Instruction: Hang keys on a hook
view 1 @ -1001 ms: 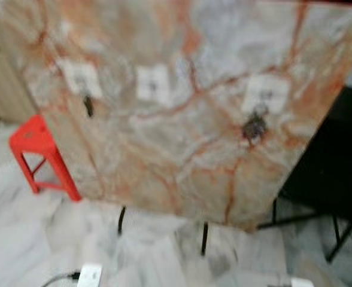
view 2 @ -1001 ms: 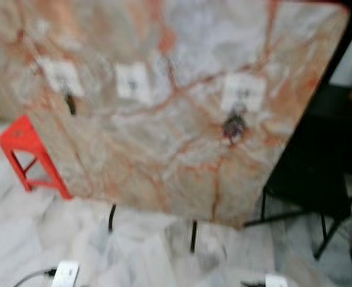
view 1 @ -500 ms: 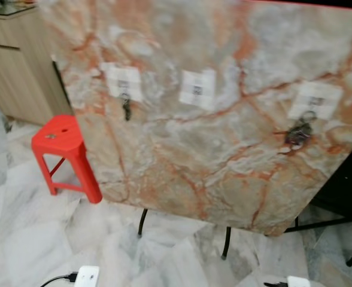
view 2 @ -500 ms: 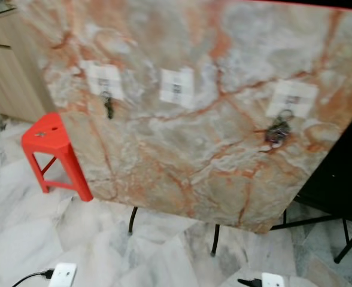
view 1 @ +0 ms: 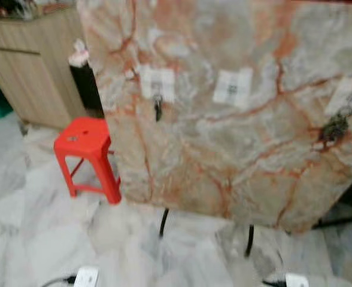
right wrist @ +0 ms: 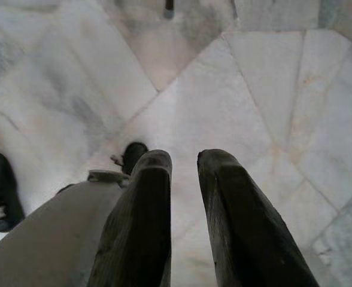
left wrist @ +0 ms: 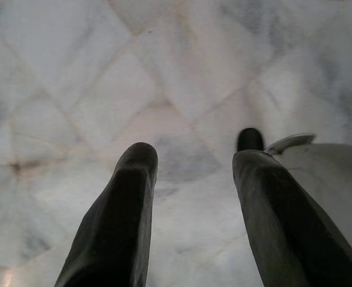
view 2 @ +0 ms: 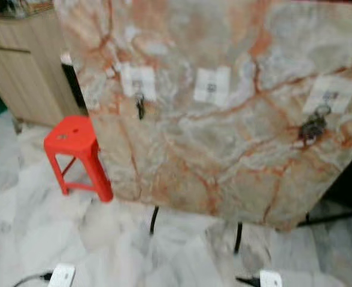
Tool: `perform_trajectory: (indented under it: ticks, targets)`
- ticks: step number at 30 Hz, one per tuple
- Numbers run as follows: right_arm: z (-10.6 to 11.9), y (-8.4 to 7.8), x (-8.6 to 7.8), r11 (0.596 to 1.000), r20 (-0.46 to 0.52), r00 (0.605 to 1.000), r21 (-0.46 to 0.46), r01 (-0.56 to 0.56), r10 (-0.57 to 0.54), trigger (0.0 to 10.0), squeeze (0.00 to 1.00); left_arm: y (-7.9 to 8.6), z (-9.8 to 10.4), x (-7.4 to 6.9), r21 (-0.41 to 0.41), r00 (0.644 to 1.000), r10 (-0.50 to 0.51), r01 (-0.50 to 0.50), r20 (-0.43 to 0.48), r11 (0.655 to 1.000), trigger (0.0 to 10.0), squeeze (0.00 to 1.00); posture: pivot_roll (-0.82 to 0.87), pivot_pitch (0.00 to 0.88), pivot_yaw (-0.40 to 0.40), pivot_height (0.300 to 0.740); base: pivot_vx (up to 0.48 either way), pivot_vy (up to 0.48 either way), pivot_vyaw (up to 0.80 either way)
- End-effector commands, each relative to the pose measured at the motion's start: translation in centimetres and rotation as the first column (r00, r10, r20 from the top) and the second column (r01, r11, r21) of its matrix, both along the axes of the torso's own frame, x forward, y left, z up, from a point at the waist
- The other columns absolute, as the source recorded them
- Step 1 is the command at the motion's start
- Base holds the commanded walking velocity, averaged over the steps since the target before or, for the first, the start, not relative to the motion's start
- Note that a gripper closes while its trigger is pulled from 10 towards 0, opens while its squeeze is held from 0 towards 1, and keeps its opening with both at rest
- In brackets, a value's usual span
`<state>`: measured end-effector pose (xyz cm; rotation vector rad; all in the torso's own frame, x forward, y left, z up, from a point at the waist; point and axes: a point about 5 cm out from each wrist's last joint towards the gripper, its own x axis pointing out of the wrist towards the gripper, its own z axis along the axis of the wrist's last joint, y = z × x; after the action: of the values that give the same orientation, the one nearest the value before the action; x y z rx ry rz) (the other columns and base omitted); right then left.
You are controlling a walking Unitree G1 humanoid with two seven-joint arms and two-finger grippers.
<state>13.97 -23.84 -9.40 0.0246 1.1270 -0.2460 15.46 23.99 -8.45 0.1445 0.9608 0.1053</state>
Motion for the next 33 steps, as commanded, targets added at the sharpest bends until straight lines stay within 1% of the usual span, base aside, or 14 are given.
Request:
perform_trajectory:
  ticks: [1,13,27,33]
  targets:
    - [-0.06,-0.50,-0.56,1.000,-0.012,1.000,-0.009,0.010,-0.010,10.0,0.00,-0.41,-0.13,-0.03,-0.014,1.000,0.003,-0.003,-0.004,1.000,10.0,0.00,0.07,0.000,-0.008,0.740,0.000,0.352,0.00]
    - [-0.07,-0.37,-0.50,1.000,-0.003,1.000,-0.001,0.005,-0.005,10.0,0.00,-0.38,-0.13,-0.04,-0.015,1.000,-0.003,0.003,-0.004,1.000,10.0,0.00,0.07,0.000,-0.006,0.740,0.000,0.413,0.00]
    - [-0.01,-0.54,-0.45,1.000,-0.004,1.000,0.000,0.017,-0.017,10.0,0.00,-0.52,-0.11,0.10,-0.021,1.000,0.005,-0.005,0.001,1.000,10.0,0.00,0.06,0.000,-0.012,0.740,0.000,0.480,0.00]
    - [0.01,-0.62,-0.45,1.000,-0.004,1.000,0.001,0.017,-0.017,10.0,0.00,-0.60,-0.13,0.10,-0.025,1.000,0.010,-0.010,0.000,1.000,10.0,0.00,0.06,0.000,-0.012,0.740,0.000,0.480,-0.75]
